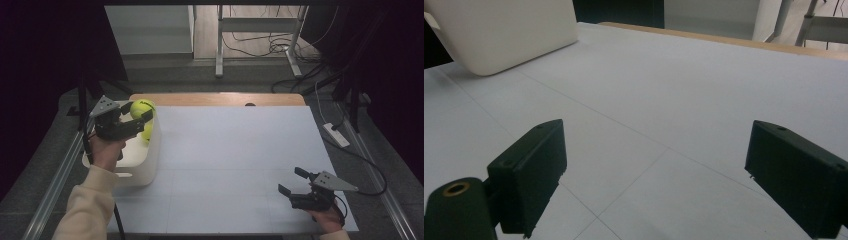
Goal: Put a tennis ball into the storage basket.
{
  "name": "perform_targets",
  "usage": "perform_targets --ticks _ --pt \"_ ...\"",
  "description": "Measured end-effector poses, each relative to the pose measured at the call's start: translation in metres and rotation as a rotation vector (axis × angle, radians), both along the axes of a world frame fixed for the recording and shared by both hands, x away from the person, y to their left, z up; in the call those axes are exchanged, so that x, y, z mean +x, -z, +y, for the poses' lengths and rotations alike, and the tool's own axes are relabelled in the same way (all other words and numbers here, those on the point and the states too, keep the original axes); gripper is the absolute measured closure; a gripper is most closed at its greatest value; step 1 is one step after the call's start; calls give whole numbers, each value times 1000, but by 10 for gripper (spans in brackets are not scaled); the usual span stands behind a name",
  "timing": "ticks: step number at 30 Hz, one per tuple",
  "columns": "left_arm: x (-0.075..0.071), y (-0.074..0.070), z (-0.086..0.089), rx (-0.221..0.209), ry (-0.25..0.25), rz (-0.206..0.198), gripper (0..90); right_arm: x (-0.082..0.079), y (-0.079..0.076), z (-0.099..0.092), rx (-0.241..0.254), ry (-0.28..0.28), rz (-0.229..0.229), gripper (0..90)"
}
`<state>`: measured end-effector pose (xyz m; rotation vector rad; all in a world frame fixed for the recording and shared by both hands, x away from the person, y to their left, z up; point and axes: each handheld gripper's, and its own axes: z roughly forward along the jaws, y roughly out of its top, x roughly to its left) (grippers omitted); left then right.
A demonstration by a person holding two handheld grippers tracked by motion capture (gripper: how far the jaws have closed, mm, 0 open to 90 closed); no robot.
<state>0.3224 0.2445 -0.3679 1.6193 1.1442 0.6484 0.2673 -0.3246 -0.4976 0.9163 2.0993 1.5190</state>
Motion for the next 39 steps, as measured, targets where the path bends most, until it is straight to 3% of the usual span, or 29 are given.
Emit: perform_targets --ticks 7,10,21,39 --pt "3 3 7 4 -30 14 273 0 0 0 1 -1 1 96" --pt "6 3 10 25 -47 26 273 0 0 1 0 -3 1 96" --pt "13 5 20 25 -89 46 272 0 0 0 2 -3 2 96" --pt "30 17 47 25 -185 135 272 0 1 1 0 -6 4 96"
